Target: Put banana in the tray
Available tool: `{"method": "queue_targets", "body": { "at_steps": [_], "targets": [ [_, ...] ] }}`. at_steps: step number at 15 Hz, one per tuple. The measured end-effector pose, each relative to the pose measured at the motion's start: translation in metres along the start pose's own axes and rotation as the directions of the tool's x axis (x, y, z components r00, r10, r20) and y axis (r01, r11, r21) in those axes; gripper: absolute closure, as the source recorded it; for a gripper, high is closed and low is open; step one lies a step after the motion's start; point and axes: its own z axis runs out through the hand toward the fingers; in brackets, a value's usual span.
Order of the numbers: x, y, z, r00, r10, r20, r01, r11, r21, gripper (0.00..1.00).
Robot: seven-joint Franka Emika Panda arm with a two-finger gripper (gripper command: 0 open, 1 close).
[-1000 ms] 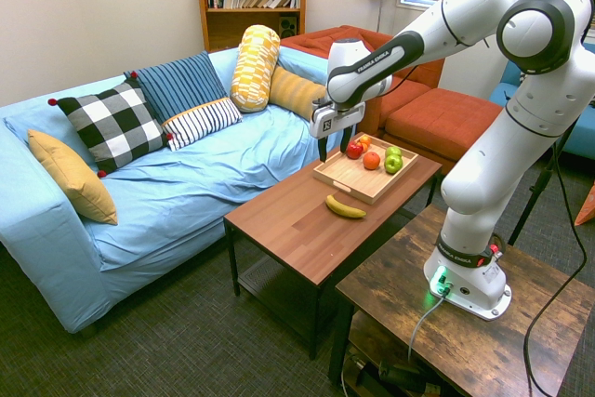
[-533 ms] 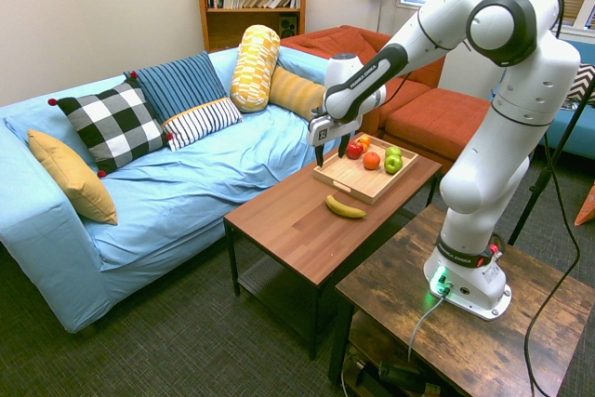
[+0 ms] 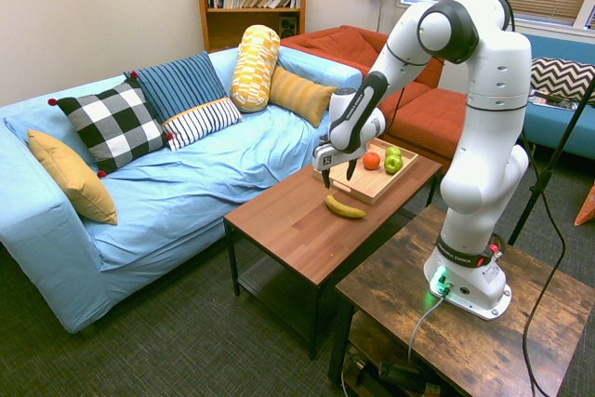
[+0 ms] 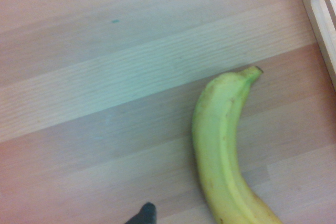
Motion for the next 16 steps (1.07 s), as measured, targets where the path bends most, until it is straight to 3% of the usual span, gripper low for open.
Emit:
{"method": "queue_targets", "body": {
  "at_steps": [6, 16],
  "targets": [
    [0.016, 0.012, 0.065, 0.998, 0.035, 0.054, -0.034, 0.999, -0.030, 0.00],
    [0.025, 0.016, 0.110, 0.995, 0.028, 0.099, -0.025, 0.999, -0.038, 0.00]
  ]
}}
